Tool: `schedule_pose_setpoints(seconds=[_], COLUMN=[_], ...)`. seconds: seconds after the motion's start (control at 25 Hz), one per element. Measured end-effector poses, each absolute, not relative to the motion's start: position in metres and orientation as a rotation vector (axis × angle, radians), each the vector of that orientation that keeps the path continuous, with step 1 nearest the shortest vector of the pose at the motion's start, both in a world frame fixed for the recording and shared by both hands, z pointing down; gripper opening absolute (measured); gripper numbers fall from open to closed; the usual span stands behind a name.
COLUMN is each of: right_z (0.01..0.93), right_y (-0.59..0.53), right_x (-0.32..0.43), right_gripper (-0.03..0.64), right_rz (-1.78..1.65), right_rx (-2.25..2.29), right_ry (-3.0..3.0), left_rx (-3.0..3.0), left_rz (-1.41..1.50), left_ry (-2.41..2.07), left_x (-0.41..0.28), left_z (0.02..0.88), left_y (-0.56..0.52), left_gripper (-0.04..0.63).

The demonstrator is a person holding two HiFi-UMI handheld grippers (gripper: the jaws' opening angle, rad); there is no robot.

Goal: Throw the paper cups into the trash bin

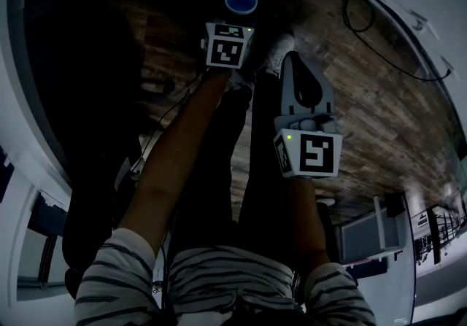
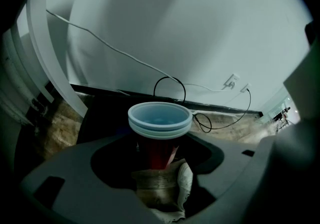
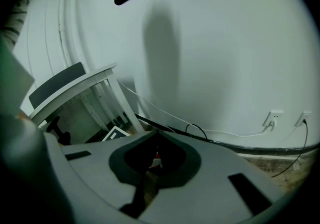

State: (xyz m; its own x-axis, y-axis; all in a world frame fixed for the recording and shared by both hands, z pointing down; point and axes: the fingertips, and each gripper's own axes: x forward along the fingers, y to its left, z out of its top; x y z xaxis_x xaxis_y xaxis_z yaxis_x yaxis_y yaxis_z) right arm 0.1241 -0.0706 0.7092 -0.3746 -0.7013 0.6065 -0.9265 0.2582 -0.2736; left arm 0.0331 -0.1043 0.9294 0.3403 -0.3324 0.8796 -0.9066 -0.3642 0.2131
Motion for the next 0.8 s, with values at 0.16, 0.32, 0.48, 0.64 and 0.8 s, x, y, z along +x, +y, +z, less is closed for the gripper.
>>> schedule_pose_setpoints(seconds=[0.16, 0.32, 0.48, 0.64, 0.8], right_z=[0.716, 0.723, 0.729, 0.731, 0.733], right_y=[-0.073, -0.070, -0.069, -0.074, -0.077], right_x=[0.125, 0.127, 0.128, 0.124, 0.124], right_gripper=[0.018, 0.017, 0.018, 0.018, 0.018], right_rz=[0.874, 0.905, 0.936, 0.941, 0.951], right_rx=[1.490, 1.487, 1.491, 1.490, 1.491], right_ry=[-2.165, -2.151, -2.138, -2.147, -2.147], left_rx=[1.867, 1.880, 1.879, 1.876, 1.872], left_rz=[1.012, 1.047, 1.073, 1.079, 1.105], left_ry=[-1.082, -1.069, -1.053, -1.034, -1.033], left_x=[0.034, 0.037, 0.040, 0.041, 0.039], left_z=[0.941, 0.951, 0.960, 0.967, 0.974], left_y=[-0.112, -0.119, -0.122, -0.127, -0.133], left_gripper=[0.291, 0.291, 0.291, 0.291, 0.291])
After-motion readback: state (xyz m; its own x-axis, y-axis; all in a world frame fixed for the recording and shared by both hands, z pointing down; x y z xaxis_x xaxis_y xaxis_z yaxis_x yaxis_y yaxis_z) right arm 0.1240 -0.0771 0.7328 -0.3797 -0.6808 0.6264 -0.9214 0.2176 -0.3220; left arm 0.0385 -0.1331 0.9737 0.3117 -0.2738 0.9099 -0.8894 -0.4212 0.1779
